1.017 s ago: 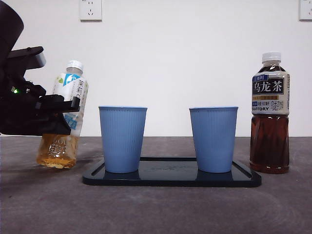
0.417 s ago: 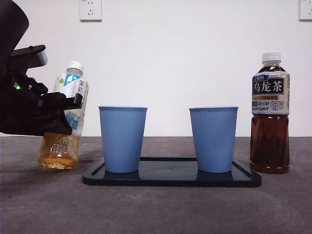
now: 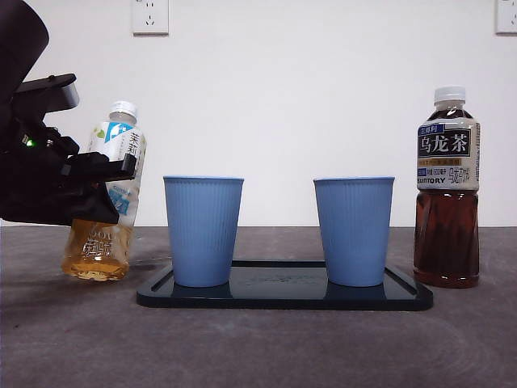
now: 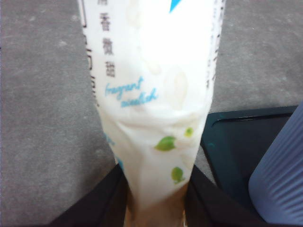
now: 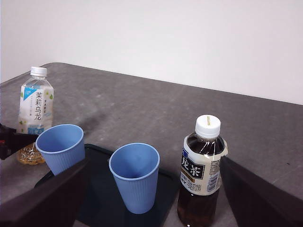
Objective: Pour the drink into the cup
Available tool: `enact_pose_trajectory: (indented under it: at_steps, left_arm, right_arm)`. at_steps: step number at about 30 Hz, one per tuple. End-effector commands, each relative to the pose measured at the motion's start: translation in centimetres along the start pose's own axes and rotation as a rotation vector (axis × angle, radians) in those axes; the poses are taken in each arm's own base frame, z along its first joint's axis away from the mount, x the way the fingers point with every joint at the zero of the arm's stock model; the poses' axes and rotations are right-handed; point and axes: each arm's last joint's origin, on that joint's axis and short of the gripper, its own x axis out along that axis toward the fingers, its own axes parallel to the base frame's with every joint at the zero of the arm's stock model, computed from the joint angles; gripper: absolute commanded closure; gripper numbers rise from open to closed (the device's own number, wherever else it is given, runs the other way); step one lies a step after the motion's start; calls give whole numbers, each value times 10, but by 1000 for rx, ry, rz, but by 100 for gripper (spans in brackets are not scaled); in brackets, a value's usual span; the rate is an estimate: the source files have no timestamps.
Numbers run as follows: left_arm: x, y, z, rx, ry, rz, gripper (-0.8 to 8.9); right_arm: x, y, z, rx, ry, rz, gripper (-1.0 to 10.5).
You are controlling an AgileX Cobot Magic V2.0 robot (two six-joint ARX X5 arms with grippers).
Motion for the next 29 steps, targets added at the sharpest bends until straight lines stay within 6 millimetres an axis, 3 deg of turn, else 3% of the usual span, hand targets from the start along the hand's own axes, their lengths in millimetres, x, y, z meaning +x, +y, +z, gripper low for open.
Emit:
enact_pose_trajectory:
  at_steps: [1,8,12,23,29]
  left_arm:
    - [2,3,-38,17,239,7,698]
    - [0,4,-44,27,302,18,677]
    - [-1,3,-47,35,329,19,591]
    - [-4,-2,-52,32,379,14,584]
    - [-5,-1,-54,12,402,25,519]
  right_arm:
    - [-2,1,5,-11,-22,10,513]
    - [-2,1,5,-13,-24,9,513]
    - [-2,1,5,-16,-23,9,513]
    - [-2,1,5,-30,-23,16,513]
    - [-2,1,5,-34,-23,16,513]
